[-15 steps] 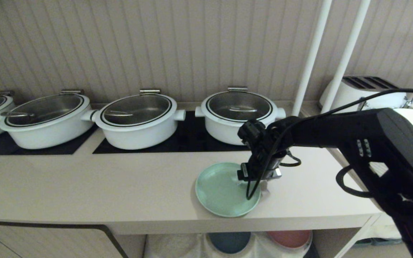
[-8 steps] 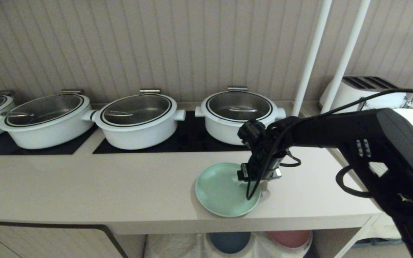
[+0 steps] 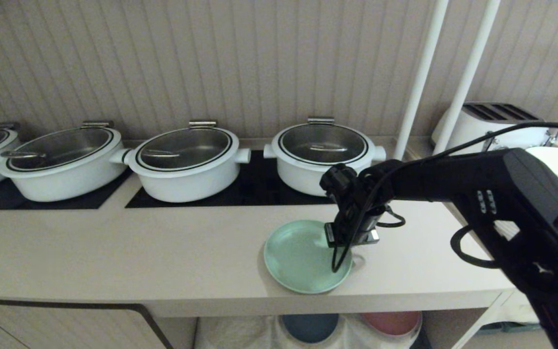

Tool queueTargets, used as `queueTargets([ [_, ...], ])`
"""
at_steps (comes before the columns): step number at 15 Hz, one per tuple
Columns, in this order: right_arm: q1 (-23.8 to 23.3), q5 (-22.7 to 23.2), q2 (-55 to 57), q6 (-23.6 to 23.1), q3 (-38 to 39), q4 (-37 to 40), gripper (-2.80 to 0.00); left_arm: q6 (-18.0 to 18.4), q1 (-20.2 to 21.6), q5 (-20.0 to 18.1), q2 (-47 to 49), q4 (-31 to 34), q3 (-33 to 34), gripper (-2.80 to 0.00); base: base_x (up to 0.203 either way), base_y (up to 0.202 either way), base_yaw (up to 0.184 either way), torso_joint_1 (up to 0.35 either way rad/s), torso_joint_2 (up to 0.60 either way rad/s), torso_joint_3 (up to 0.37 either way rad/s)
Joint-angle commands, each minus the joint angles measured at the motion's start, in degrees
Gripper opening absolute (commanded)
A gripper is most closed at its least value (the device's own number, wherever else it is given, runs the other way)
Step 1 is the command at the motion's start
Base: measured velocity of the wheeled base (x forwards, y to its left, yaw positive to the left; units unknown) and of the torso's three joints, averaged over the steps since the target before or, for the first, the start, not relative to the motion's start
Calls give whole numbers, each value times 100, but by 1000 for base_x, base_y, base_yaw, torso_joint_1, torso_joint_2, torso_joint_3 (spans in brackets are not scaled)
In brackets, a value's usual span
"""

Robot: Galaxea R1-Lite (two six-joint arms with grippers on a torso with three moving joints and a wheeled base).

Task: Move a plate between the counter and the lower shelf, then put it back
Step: Pick up the plate

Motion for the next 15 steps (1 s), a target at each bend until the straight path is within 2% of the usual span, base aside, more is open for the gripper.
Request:
queueTargets([
  [1,13,-3,10,13,0,28,-280,-3,0,4,-2,0,-6,-280,0,0,0,0,0,0],
  [15,-11,-29,-135,-3,9,264,-280,-11,0,4,-2,0,2,-280,0,0,0,0,0,0],
])
